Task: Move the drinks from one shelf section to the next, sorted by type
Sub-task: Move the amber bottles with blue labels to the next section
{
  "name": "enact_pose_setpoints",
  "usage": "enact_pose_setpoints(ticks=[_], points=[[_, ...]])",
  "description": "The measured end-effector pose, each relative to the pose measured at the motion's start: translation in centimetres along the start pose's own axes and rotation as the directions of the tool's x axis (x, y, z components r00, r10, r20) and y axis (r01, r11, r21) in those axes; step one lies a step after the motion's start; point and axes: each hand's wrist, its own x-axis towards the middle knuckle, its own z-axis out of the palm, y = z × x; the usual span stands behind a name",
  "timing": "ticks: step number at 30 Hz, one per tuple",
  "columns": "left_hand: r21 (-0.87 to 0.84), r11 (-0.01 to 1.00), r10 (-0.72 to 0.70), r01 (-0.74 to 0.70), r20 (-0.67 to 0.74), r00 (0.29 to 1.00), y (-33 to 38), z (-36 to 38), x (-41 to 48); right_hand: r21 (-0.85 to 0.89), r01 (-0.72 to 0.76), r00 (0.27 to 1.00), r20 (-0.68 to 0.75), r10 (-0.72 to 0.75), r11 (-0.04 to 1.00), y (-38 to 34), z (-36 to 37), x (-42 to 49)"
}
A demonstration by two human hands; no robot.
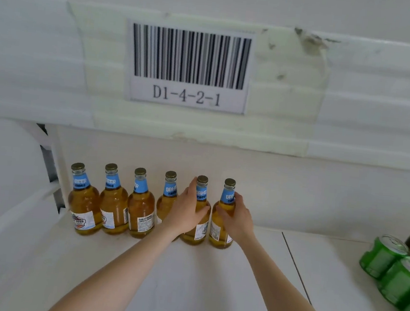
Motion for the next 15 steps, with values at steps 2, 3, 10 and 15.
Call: enact_pose_setpoints(ticks=[2, 3, 10, 15], points=[[-0.105, 0.993, -0.053, 0.053, 0.004, 0.999, 0.0, 0.8, 0.6, 0.127, -0.003, 1.000, 0.008, 0.002, 0.992, 0.1, 0.0, 0.3], [-0.128, 0.989, -0.079, 0.078, -0.001, 0.997, -0.1, 1.1, 0.8, 0.162, -0.006, 1.000, 0.007, 0.005, 0.987, 0.2, -0.1, 0.4], [-0.210, 0.969, -0.131, 0.128, -0.001, 0.991, -0.4, 1.3, 0.9, 0.306, 0.021, 0.999, -0.041, -0.009, 0.952, 1.1, -0.6, -0.5], [-0.216, 0.974, -0.080, 0.072, -0.029, 0.996, -0.5, 1.5, -0.6, 0.350, 0.026, 0.997, -0.079, 0.001, 0.936, 2.1, -1.6, -2.6]])
